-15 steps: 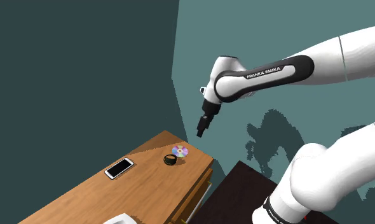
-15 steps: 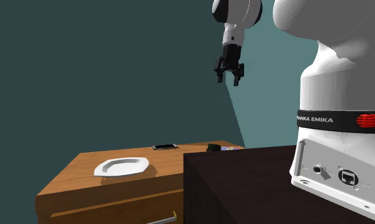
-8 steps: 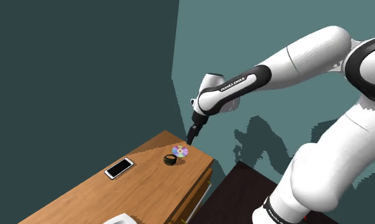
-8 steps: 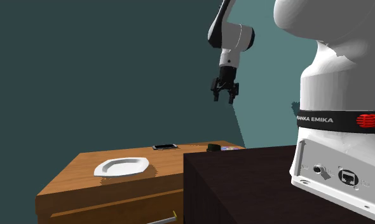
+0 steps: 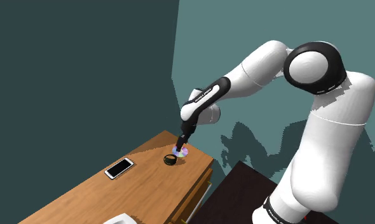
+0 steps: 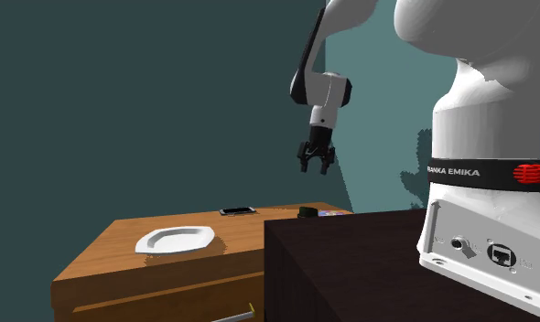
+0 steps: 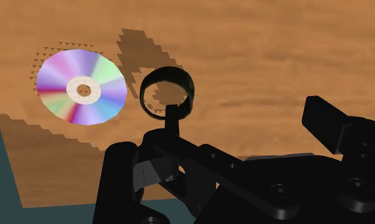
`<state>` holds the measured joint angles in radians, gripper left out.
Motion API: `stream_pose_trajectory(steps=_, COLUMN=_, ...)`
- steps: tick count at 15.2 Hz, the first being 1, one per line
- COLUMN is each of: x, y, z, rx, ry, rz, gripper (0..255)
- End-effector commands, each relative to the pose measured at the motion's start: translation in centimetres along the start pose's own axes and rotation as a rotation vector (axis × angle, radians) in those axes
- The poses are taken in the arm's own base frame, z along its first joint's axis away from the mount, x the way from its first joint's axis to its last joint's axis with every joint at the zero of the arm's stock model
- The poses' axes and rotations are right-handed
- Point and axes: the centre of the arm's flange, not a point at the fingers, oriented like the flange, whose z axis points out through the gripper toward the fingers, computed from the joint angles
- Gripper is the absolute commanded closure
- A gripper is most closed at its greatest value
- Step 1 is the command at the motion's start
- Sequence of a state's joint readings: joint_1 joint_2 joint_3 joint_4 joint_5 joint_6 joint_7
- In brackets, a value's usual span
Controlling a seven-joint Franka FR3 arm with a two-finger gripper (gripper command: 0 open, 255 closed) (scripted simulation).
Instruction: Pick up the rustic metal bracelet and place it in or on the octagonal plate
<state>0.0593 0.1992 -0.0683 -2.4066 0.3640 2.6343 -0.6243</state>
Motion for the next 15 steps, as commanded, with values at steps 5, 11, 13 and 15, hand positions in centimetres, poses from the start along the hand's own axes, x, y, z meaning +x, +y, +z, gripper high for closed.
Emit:
stream_pose_trajectory(steps=5, x=2.9, y=2.4, z=6.9, rx=0.020, ry=0.015, rz=-0.019, gripper=0)
stream_pose_trajectory(steps=11, x=4.6, y=3.4, z=11.5, rx=0.030, ry=0.023, rz=-0.030, gripper=0)
stream_pose_trajectory(steps=13, x=4.6, y=3.4, z=12.5, rx=0.030, ry=0.023, rz=-0.030, gripper=0)
stream_pose_trajectory(steps=15, x=4.7, y=3.3, z=13.6, rx=0.030, ry=0.023, rz=-0.030, gripper=0)
